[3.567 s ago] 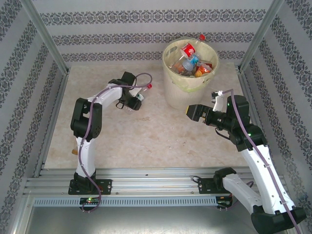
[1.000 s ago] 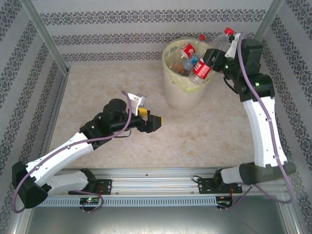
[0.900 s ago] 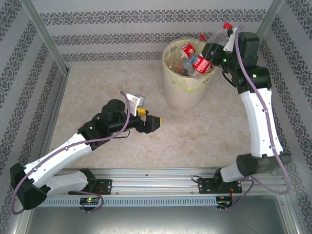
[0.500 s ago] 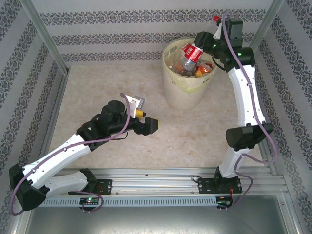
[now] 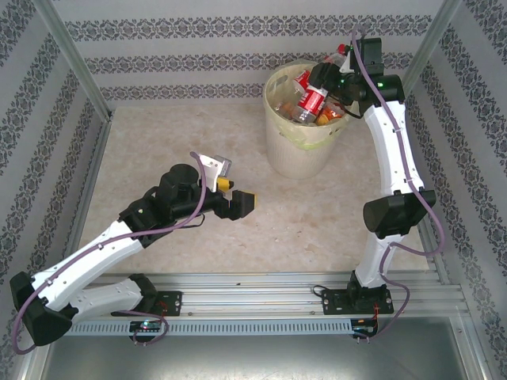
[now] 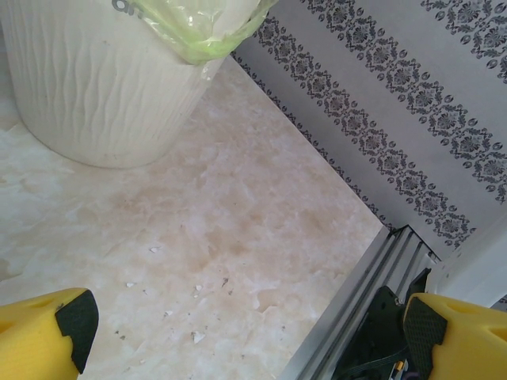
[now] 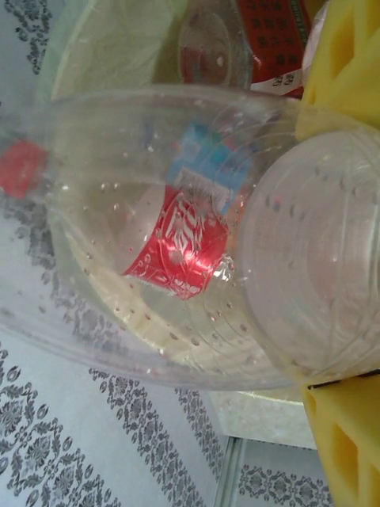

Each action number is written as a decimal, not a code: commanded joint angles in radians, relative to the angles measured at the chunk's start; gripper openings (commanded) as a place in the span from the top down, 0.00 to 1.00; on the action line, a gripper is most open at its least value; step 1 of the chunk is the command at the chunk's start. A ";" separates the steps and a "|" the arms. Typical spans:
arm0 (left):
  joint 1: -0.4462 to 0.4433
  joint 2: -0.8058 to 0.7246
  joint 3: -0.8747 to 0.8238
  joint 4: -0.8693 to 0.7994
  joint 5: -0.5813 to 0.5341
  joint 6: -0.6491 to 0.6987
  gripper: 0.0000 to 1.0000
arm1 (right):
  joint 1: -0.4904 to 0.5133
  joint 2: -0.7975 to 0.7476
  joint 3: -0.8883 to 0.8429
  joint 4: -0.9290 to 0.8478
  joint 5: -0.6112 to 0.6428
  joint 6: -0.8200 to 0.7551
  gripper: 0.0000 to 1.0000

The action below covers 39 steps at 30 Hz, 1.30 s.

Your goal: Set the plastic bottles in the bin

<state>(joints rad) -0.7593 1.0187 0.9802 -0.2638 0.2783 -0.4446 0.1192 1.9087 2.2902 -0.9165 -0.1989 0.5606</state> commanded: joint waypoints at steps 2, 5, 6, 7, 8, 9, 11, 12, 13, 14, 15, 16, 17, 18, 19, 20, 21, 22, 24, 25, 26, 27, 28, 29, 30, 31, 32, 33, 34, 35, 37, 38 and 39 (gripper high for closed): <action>-0.006 -0.028 0.008 -0.047 -0.024 0.036 0.00 | -0.018 -0.001 0.038 -0.061 0.032 -0.003 0.21; -0.006 -0.027 0.015 -0.058 -0.029 0.040 0.00 | -0.028 -0.017 0.044 -0.096 0.060 -0.008 0.17; -0.006 -0.025 0.016 -0.061 -0.032 0.040 0.00 | -0.032 -0.024 0.045 -0.105 0.067 -0.011 0.17; -0.006 -0.025 0.018 -0.065 -0.035 0.040 0.00 | -0.034 -0.031 0.045 -0.113 0.074 -0.016 0.16; -0.006 -0.027 0.019 -0.070 -0.044 0.038 0.00 | -0.034 -0.039 0.046 -0.119 0.084 -0.023 0.16; -0.007 -0.028 0.020 -0.078 -0.053 0.037 0.00 | -0.037 -0.050 0.044 -0.126 0.091 -0.031 0.16; -0.006 -0.027 0.026 -0.098 -0.069 0.035 0.00 | -0.036 -0.077 0.028 -0.120 0.085 -0.055 0.15; -0.005 -0.028 0.031 -0.110 -0.073 0.037 0.00 | -0.037 -0.101 0.001 -0.099 0.065 -0.072 0.15; -0.005 -0.030 0.035 -0.122 -0.075 0.038 0.00 | -0.035 -0.128 -0.030 -0.072 0.042 -0.083 0.15; -0.003 -0.031 0.042 -0.136 -0.081 0.039 0.00 | -0.035 -0.161 -0.076 -0.037 0.014 -0.098 0.15; 0.001 -0.032 0.047 -0.154 -0.085 0.041 0.00 | -0.033 -0.199 -0.125 -0.003 -0.002 -0.111 0.15; 0.003 -0.032 0.055 -0.170 -0.094 0.043 0.00 | -0.031 -0.229 -0.164 0.020 -0.015 -0.120 0.14; 0.006 -0.030 0.064 -0.193 -0.108 0.043 0.00 | -0.028 -0.270 -0.211 0.045 -0.030 -0.129 0.13; 0.011 -0.029 0.075 -0.215 -0.121 0.043 0.00 | -0.026 -0.308 -0.262 0.073 -0.052 -0.140 0.13; 0.015 -0.029 0.083 -0.236 -0.130 0.045 0.00 | -0.025 -0.340 -0.299 0.091 -0.076 -0.145 0.12; 0.021 -0.030 0.092 -0.262 -0.142 0.048 0.00 | -0.023 -0.372 -0.346 0.111 -0.106 -0.152 0.11; 0.029 -0.029 0.104 -0.292 -0.159 0.049 0.00 | -0.020 -0.413 -0.394 0.133 -0.144 -0.158 0.10; 0.037 -0.027 0.114 -0.320 -0.174 0.049 0.00 | -0.017 -0.442 -0.433 0.148 -0.179 -0.162 0.08; 0.063 -0.022 0.138 -0.387 -0.211 0.048 0.00 | -0.001 -0.508 -0.517 0.173 -0.276 -0.181 0.05; 0.076 -0.021 0.147 -0.413 -0.225 0.047 0.00 | 0.008 -0.537 -0.549 0.183 -0.319 -0.188 0.03; 0.093 -0.018 0.157 -0.441 -0.238 0.044 0.00 | 0.021 -0.570 -0.595 0.192 -0.350 -0.192 0.02; 0.114 -0.012 0.167 -0.469 -0.244 0.042 0.00 | 0.034 -0.603 -0.635 0.200 -0.372 -0.192 0.02; 0.135 -0.005 0.174 -0.491 -0.249 0.036 0.00 | 0.045 -0.628 -0.666 0.207 -0.388 -0.191 0.02; 0.161 0.003 0.182 -0.518 -0.252 0.027 0.00 | 0.056 -0.655 -0.705 0.217 -0.414 -0.186 0.02; 0.192 0.020 0.192 -0.547 -0.252 0.019 0.00 | 0.063 -0.683 -0.741 0.227 -0.441 -0.177 0.02; 0.223 0.035 0.199 -0.575 -0.249 0.010 0.00 | 0.068 -0.705 -0.771 0.238 -0.462 -0.165 0.02; 0.260 0.058 0.206 -0.609 -0.243 0.001 0.00 | 0.073 -0.730 -0.803 0.247 -0.483 -0.154 0.02; 0.295 0.077 0.209 -0.639 -0.241 -0.006 0.00 | 0.075 -0.750 -0.830 0.247 -0.502 -0.148 0.02; 0.323 0.094 0.210 -0.664 -0.243 -0.009 0.00 | 0.075 -0.767 -0.848 0.240 -0.511 -0.148 0.02; 0.356 0.114 0.212 -0.687 -0.245 -0.011 0.00 | 0.076 -0.784 -0.867 0.230 -0.519 -0.154 0.02; 0.412 0.146 0.210 -0.721 -0.243 -0.011 0.00 | 0.076 -0.813 -0.902 0.219 -0.518 -0.166 0.02; 0.442 0.161 0.209 -0.729 -0.240 -0.008 0.00 | 0.074 -0.829 -0.926 0.224 -0.518 -0.168 0.02; 0.469 0.176 0.203 -0.733 -0.236 -0.004 0.00 | 0.073 -0.844 -0.957 0.230 -0.519 -0.169 0.02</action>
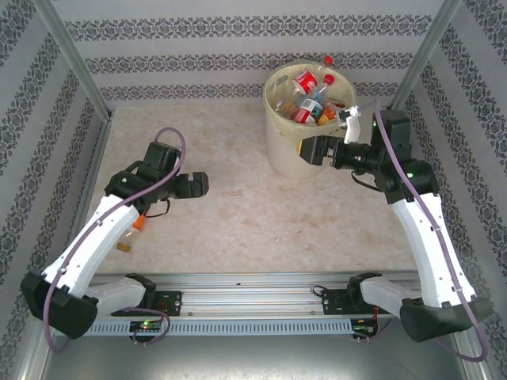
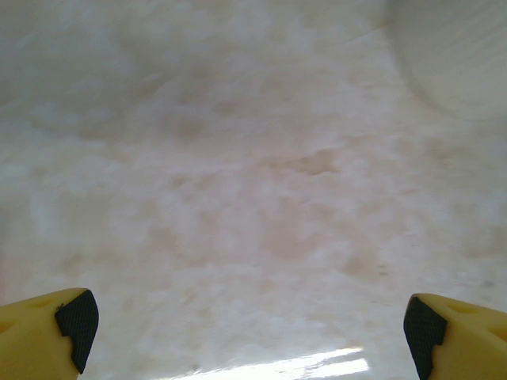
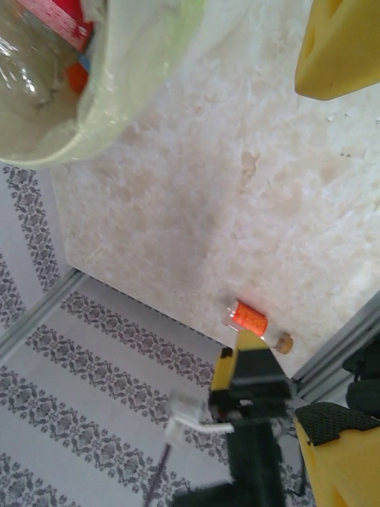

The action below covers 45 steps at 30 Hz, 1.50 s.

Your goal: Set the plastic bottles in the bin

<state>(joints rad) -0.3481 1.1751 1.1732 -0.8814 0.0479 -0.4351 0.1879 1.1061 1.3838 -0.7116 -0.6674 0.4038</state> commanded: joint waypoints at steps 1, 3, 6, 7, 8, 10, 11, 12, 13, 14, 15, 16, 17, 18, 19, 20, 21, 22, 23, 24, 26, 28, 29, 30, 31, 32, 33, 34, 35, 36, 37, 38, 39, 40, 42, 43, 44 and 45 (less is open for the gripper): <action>0.087 0.033 0.010 -0.118 0.001 -0.007 0.00 | 0.004 -0.052 -0.074 0.029 -0.050 -0.011 0.02; 0.149 0.067 0.005 -0.125 -0.002 0.002 0.00 | 0.001 -0.073 -0.123 0.038 -0.059 -0.007 0.02; 0.245 0.115 0.004 -0.133 0.002 0.021 0.00 | 0.001 -0.103 -0.180 0.058 -0.078 0.006 0.02; 0.264 0.128 0.007 -0.133 -0.008 0.037 0.00 | 0.000 -0.113 -0.192 0.060 -0.080 0.008 0.02; 0.283 0.140 0.009 -0.136 -0.029 0.063 0.00 | -0.001 -0.121 -0.208 0.065 -0.083 0.011 0.02; 0.309 0.179 0.029 -0.153 -0.089 0.116 0.00 | -0.002 -0.138 -0.231 0.080 -0.087 0.022 0.02; 0.320 0.197 0.040 -0.162 -0.115 0.132 0.00 | -0.002 -0.141 -0.242 0.088 -0.090 0.025 0.02; 0.331 0.218 0.049 -0.171 -0.138 0.152 0.00 | -0.002 -0.144 -0.250 0.093 -0.095 0.029 0.02; 0.339 0.239 0.054 -0.178 -0.164 0.171 0.00 | -0.002 -0.146 -0.257 0.098 -0.099 0.033 0.02; 0.347 0.256 0.057 -0.182 -0.180 0.183 0.00 | -0.003 -0.149 -0.263 0.103 -0.100 0.035 0.02; 0.353 0.277 0.059 -0.186 -0.202 0.197 0.00 | -0.003 -0.152 -0.269 0.107 -0.100 0.035 0.02; 0.357 0.298 0.058 -0.192 -0.222 0.206 0.00 | -0.003 -0.155 -0.273 0.108 -0.096 0.037 0.02; 0.361 0.313 0.055 -0.194 -0.237 0.212 0.00 | -0.004 -0.158 -0.275 0.107 -0.094 0.038 0.02; 0.364 0.329 0.050 -0.195 -0.253 0.216 0.00 | -0.005 -0.159 -0.274 0.106 -0.091 0.040 0.02; 0.369 0.339 0.041 -0.194 -0.263 0.216 0.00 | -0.005 -0.162 -0.274 0.104 -0.090 0.040 0.02; 0.375 0.344 0.035 -0.190 -0.269 0.217 0.00 | -0.005 -0.166 -0.275 0.103 -0.090 0.040 0.02; 0.382 0.346 0.029 -0.185 -0.274 0.221 0.00 | -0.006 -0.168 -0.275 0.099 -0.089 0.038 0.02; 0.392 0.347 0.022 -0.178 -0.279 0.223 0.00 | -0.007 -0.173 -0.276 0.094 -0.087 0.037 0.02; 0.400 0.347 0.018 -0.173 -0.283 0.226 0.00 | -0.007 -0.177 -0.280 0.092 -0.086 0.036 0.02; 0.412 0.350 0.015 -0.169 -0.280 0.231 0.00 | -0.008 -0.181 -0.283 0.091 -0.084 0.036 0.02; 0.436 0.361 0.010 -0.163 -0.264 0.237 0.00 | -0.010 -0.188 -0.290 0.087 -0.081 0.036 0.02; 0.446 0.373 0.001 -0.155 -0.253 0.239 0.00 | -0.012 -0.193 -0.289 0.077 -0.078 0.033 0.02; 0.447 0.378 -0.002 -0.152 -0.250 0.242 0.00 | -0.012 -0.196 -0.290 0.073 -0.078 0.032 0.02; 0.449 0.386 -0.006 -0.150 -0.250 0.243 0.00 | -0.013 -0.199 -0.289 0.068 -0.076 0.030 0.02; 0.452 0.399 -0.007 -0.151 -0.246 0.246 0.00 | -0.015 -0.202 -0.289 0.064 -0.075 0.029 0.02; 0.454 0.408 -0.010 -0.148 -0.239 0.248 0.00 | -0.016 -0.205 -0.289 0.060 -0.074 0.027 0.02; 0.455 0.420 -0.010 -0.146 -0.233 0.248 0.00 | -0.018 -0.206 -0.288 0.056 -0.073 0.026 0.02; 0.457 0.429 -0.010 -0.146 -0.230 0.246 0.00 | -0.019 -0.208 -0.289 0.052 -0.074 0.024 0.02; 0.459 0.439 -0.009 -0.148 -0.227 0.246 0.00 | -0.021 -0.209 -0.290 0.051 -0.073 0.023 0.02; 0.460 0.448 -0.012 -0.147 -0.224 0.247 0.00 | -0.023 -0.211 -0.293 0.049 -0.074 0.023 0.02; 0.462 0.455 -0.014 -0.145 -0.221 0.249 0.00 | -0.024 -0.212 -0.295 0.048 -0.074 0.023 0.02; 0.463 0.462 -0.021 -0.142 -0.218 0.251 0.00 | -0.024 -0.213 -0.297 0.047 -0.074 0.023 0.02; 0.465 0.471 -0.025 -0.139 -0.213 0.251 0.00 | -0.026 -0.215 -0.299 0.049 -0.073 0.023 0.02; 0.467 0.480 -0.032 -0.138 -0.208 0.252 0.00 | -0.027 -0.216 -0.300 0.049 -0.071 0.023 0.02; 0.468 0.493 -0.047 -0.131 -0.203 0.247 0.00 | -0.030 -0.218 -0.302 0.045 -0.070 0.022 0.02; 0.468 0.499 -0.053 -0.127 -0.201 0.244 0.00 | -0.031 -0.218 -0.302 0.045 -0.069 0.020 0.02; 0.468 0.504 -0.049 -0.135 -0.198 0.243 0.00 | -0.034 -0.218 -0.301 0.043 -0.069 0.020 0.02; 0.468 0.507 -0.050 -0.132 -0.191 0.243 0.00 | -0.035 -0.218 -0.303 0.043 -0.069 0.018 0.02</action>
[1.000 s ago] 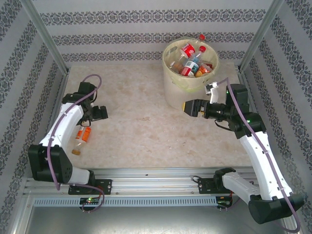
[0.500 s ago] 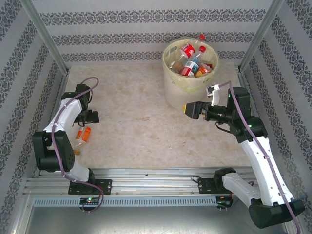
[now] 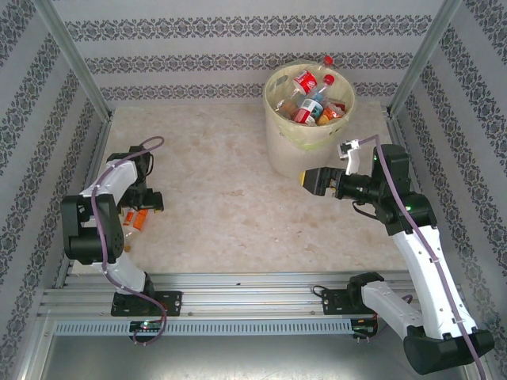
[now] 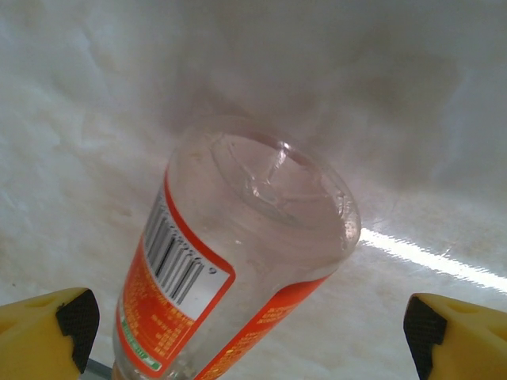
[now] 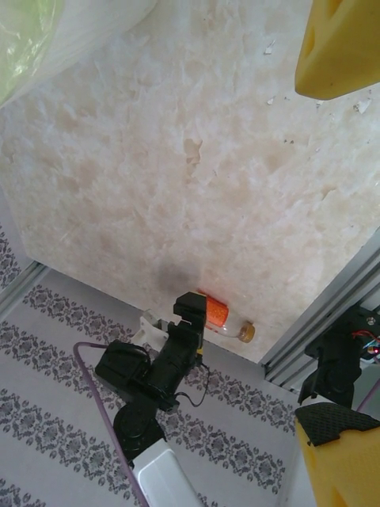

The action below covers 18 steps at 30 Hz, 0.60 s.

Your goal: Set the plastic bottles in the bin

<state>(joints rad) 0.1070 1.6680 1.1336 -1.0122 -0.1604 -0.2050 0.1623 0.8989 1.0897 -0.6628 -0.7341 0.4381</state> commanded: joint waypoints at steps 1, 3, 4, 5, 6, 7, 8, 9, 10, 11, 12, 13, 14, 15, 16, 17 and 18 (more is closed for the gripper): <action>0.013 0.015 -0.011 -0.003 0.020 0.013 0.00 | -0.010 -0.011 -0.012 -0.005 -0.004 -0.015 0.02; 0.013 0.024 -0.009 -0.004 0.033 0.013 0.01 | -0.014 -0.008 -0.016 -0.002 -0.003 -0.013 0.02; 0.013 0.034 -0.008 -0.008 0.042 0.013 0.02 | -0.014 -0.007 -0.020 0.001 -0.004 -0.011 0.02; 0.013 0.041 -0.008 -0.010 0.047 0.010 0.02 | -0.015 -0.007 -0.022 0.003 -0.007 -0.009 0.02; 0.013 0.050 -0.007 -0.012 0.048 0.002 0.03 | -0.015 -0.008 -0.024 0.006 -0.006 -0.008 0.02; 0.013 0.060 -0.007 -0.014 0.051 -0.006 0.05 | -0.015 -0.009 -0.026 0.006 -0.006 -0.007 0.02; 0.013 0.067 -0.007 -0.015 0.059 -0.007 0.07 | -0.015 -0.011 -0.026 0.004 -0.005 -0.007 0.02; 0.013 0.068 -0.011 -0.013 0.069 -0.012 0.09 | -0.017 -0.014 -0.027 0.002 -0.004 -0.008 0.02; 0.013 0.070 -0.015 -0.009 0.076 -0.018 0.13 | -0.018 -0.015 -0.026 0.000 -0.004 -0.009 0.02; 0.013 0.069 -0.020 -0.008 0.081 -0.024 0.16 | -0.018 -0.016 -0.027 -0.001 -0.003 -0.010 0.02; 0.013 0.068 -0.024 -0.007 0.089 -0.028 0.16 | -0.020 -0.017 -0.028 -0.003 -0.002 -0.013 0.02; 0.013 0.068 -0.026 -0.007 0.091 -0.032 0.16 | -0.021 -0.016 -0.028 -0.005 -0.002 -0.013 0.02; 0.013 0.067 -0.030 -0.007 0.092 -0.038 0.17 | -0.021 -0.015 -0.029 -0.006 -0.003 -0.015 0.02; 0.013 0.063 -0.032 -0.009 0.094 -0.042 0.18 | -0.023 -0.015 -0.029 -0.006 -0.003 -0.015 0.02; 0.013 0.060 -0.034 -0.008 0.097 -0.043 0.19 | -0.023 -0.015 -0.029 -0.006 -0.005 -0.015 0.02; 0.013 0.058 -0.036 -0.009 0.098 -0.046 0.19 | -0.023 -0.015 -0.031 -0.005 -0.005 -0.015 0.02; 0.013 0.056 -0.038 -0.008 0.099 -0.047 0.19 | -0.024 -0.015 -0.031 -0.004 -0.005 -0.016 0.02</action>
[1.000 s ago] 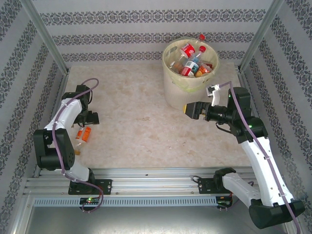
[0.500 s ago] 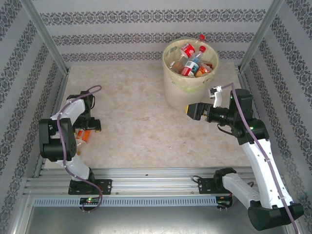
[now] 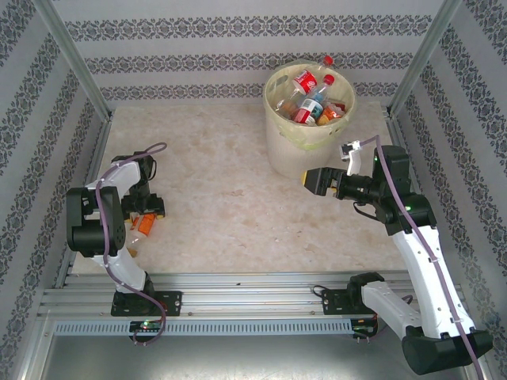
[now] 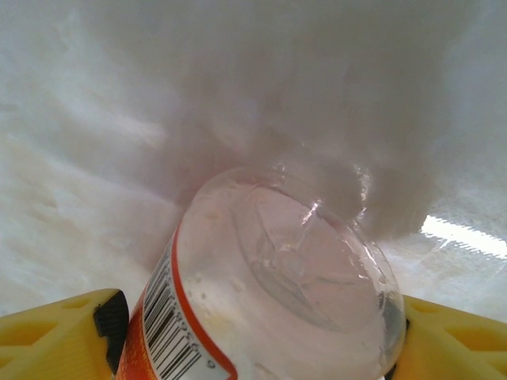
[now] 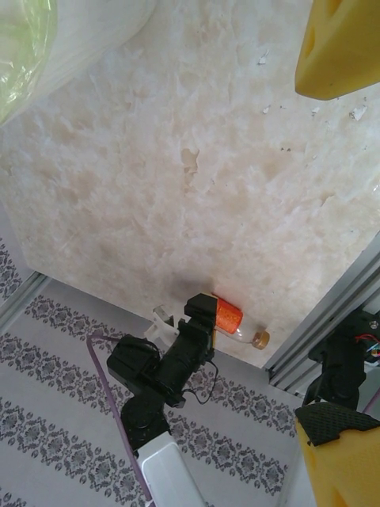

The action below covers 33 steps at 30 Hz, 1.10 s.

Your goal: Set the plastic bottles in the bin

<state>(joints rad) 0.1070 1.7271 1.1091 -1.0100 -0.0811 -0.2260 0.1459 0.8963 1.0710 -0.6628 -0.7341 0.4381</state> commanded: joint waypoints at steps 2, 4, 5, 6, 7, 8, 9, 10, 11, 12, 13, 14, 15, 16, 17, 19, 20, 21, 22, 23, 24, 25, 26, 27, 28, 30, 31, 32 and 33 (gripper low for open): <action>0.013 -0.006 -0.017 -0.009 0.020 -0.033 0.23 | -0.008 -0.014 -0.015 -0.003 -0.005 -0.014 0.02; 0.013 -0.007 -0.021 -0.008 0.028 -0.039 0.29 | -0.008 -0.016 -0.019 -0.003 -0.006 -0.014 0.02; 0.013 -0.008 -0.022 -0.008 0.033 -0.044 0.32 | -0.008 -0.016 -0.019 -0.003 -0.005 -0.013 0.02; 0.013 -0.009 -0.025 -0.005 0.039 -0.052 0.33 | -0.008 -0.018 -0.019 -0.004 -0.005 -0.013 0.02; 0.013 -0.013 -0.029 -0.002 0.051 -0.061 0.34 | -0.009 -0.019 -0.020 -0.004 -0.005 -0.013 0.02; 0.013 -0.015 -0.033 0.000 0.061 -0.070 0.37 | -0.009 -0.019 -0.019 -0.004 -0.005 -0.013 0.02; 0.013 -0.019 -0.035 0.004 0.074 -0.080 0.39 | -0.010 -0.020 -0.021 -0.003 -0.004 -0.014 0.02; 0.013 -0.023 -0.039 0.009 0.092 -0.093 0.40 | -0.009 -0.020 -0.021 -0.004 -0.004 -0.013 0.02; 0.013 -0.025 -0.040 0.014 0.114 -0.110 0.43 | -0.009 -0.020 -0.020 -0.004 -0.004 -0.012 0.02; 0.013 -0.031 -0.046 0.026 0.154 -0.129 0.45 | -0.010 -0.020 -0.020 -0.003 -0.003 -0.010 0.02; 0.013 -0.038 -0.054 0.046 0.201 -0.152 0.47 | -0.011 -0.020 -0.023 0.000 -0.005 -0.009 0.02; 0.013 -0.046 -0.066 0.069 0.244 -0.180 0.48 | -0.011 -0.019 -0.022 0.001 -0.006 -0.007 0.02; 0.012 -0.057 -0.084 0.101 0.298 -0.212 0.49 | -0.011 -0.017 -0.023 0.005 -0.008 -0.004 0.02; 0.011 -0.069 -0.104 0.137 0.351 -0.246 0.51 | -0.010 -0.016 -0.025 0.009 -0.011 0.001 0.02; 0.010 -0.079 -0.125 0.169 0.391 -0.278 0.53 | -0.010 -0.015 -0.025 0.011 -0.015 0.005 0.02; 0.004 -0.108 -0.171 0.252 0.469 -0.350 0.56 | -0.010 -0.015 -0.030 0.015 -0.026 0.012 0.01; 0.000 -0.126 -0.190 0.284 0.495 -0.377 0.56 | -0.009 -0.014 -0.035 0.015 -0.029 0.013 0.02; -0.006 -0.145 -0.212 0.322 0.520 -0.413 0.57 | -0.009 -0.014 -0.038 0.014 -0.033 0.014 0.02; -0.019 -0.169 -0.230 0.360 0.539 -0.444 0.57 | -0.008 -0.015 -0.044 0.012 -0.038 0.017 0.02; -0.033 -0.187 -0.238 0.382 0.546 -0.469 0.57 | -0.007 -0.017 -0.049 0.014 -0.042 0.018 0.02; -0.053 -0.205 -0.241 0.400 0.551 -0.492 0.57 | -0.004 -0.019 -0.054 0.014 -0.045 0.020 0.02; -0.075 -0.220 -0.242 0.417 0.552 -0.510 0.57 | 0.000 -0.023 -0.060 0.015 -0.047 0.021 0.02; -0.094 -0.233 -0.241 0.430 0.548 -0.529 0.57 | 0.004 -0.025 -0.066 0.015 -0.046 0.024 0.02; -0.118 -0.244 -0.242 0.452 0.547 -0.551 0.57 | 0.010 -0.026 -0.073 0.016 -0.045 0.025 0.02; -0.144 -0.255 -0.240 0.470 0.545 -0.573 0.57 | 0.016 -0.025 -0.078 0.018 -0.044 0.028 0.02; -0.195 -0.276 -0.238 0.515 0.530 -0.616 0.57 | 0.037 -0.021 -0.083 0.021 -0.044 0.035 0.02; -0.220 -0.281 -0.235 0.539 0.525 -0.639 0.58 | 0.052 -0.018 -0.083 0.021 -0.039 0.038 0.02; -0.246 -0.284 -0.231 0.563 0.524 -0.663 0.58 | 0.073 -0.013 -0.082 0.021 -0.026 0.040 0.02; -0.266 -0.289 -0.228 0.587 0.524 -0.682 0.58 | 0.093 -0.009 -0.082 0.020 -0.009 0.042 0.02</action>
<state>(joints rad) -0.1154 1.4677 0.8703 -0.5407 0.4271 -0.7986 0.2012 0.8848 0.9985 -0.6601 -0.7486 0.4679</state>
